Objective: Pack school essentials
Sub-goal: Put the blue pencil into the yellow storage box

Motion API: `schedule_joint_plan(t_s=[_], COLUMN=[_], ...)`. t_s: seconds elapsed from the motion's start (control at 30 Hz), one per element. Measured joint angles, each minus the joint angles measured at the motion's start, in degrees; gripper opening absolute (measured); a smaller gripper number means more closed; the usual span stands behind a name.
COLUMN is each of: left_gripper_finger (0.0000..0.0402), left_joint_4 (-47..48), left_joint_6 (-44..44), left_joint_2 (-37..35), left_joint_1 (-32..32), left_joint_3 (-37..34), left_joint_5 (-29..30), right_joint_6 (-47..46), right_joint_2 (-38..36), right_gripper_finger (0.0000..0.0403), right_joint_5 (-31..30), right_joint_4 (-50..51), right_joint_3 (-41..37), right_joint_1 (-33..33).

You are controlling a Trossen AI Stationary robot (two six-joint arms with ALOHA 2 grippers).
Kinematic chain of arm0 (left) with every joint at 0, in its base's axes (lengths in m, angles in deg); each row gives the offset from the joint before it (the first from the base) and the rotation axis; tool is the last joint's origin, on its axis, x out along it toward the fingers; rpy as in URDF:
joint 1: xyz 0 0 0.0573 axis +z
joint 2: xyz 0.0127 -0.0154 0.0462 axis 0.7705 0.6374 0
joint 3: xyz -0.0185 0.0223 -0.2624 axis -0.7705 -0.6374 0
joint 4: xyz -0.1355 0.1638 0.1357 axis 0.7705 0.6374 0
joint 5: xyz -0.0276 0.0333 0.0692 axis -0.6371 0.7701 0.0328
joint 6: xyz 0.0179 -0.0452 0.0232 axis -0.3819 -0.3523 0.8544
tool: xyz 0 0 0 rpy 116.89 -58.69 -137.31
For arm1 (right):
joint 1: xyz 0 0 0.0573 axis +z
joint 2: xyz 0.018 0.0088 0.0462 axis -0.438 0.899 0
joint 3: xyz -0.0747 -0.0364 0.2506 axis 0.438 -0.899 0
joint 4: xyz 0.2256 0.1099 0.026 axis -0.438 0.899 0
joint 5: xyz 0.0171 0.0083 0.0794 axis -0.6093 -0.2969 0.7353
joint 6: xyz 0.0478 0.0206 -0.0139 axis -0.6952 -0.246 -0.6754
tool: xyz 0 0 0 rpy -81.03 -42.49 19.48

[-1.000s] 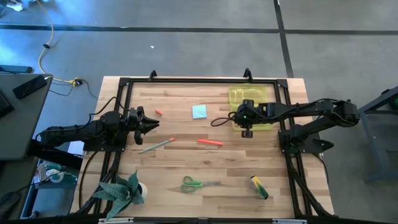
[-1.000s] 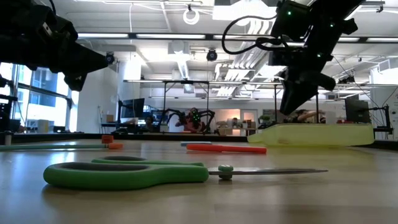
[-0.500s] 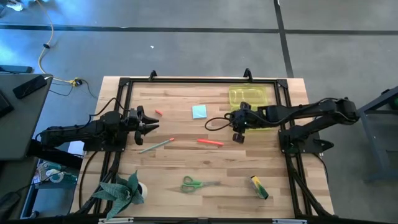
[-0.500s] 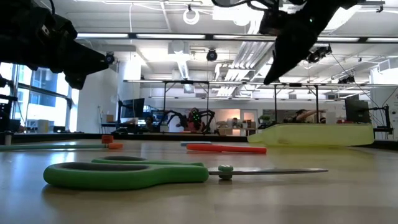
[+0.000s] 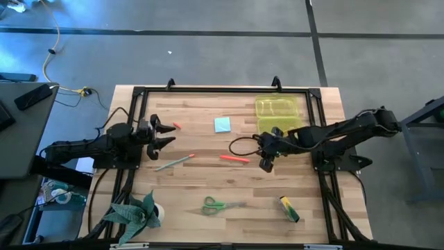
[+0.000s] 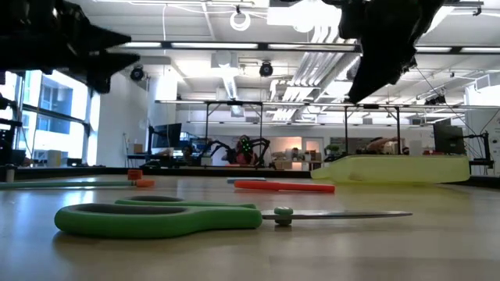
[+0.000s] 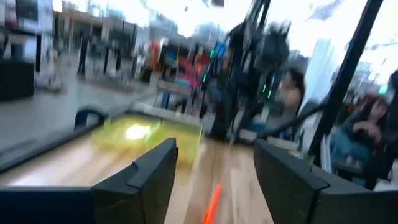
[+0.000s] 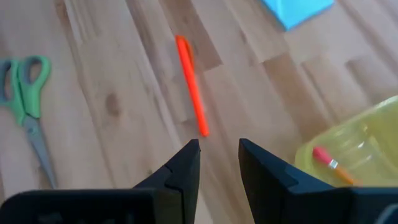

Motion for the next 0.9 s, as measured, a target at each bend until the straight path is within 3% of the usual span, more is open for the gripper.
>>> schedule_joint_plan(t_s=[0.3, 0.5, 0.7, 0.9], left_gripper_finger=[0.02, 0.02, 0.02, 0.02], left_joint_4=[-1.5, 8.4, 20.4, 24.3], left_joint_6=[1.2, 2.7, 3.2, 3.2], left_joint_2=[3.1, 11.6, 23.0, 34.1], left_joint_1=[0.0, 0.0, 0.0, -0.1], left_joint_3=[5.9, 14.3, 21.9, 26.5], left_joint_5=[0.0, 1.8, 3.9, 3.7], right_joint_6=[1.6, -1.0, -1.2, -1.2], right_joint_2=[0.0, 0.0, 0.0, 0.0], right_gripper_finger=[0.0103, 0.0103, 0.0103, 0.0103], right_joint_5=[-8.9, -17.5, -17.9, -17.9], right_joint_4=[0.3, -1.2, -1.2, -1.2], right_joint_3=[0.0, 0.0, 0.0, 0.0], right_joint_1=[2.7, 1.9, 1.4, 1.4])
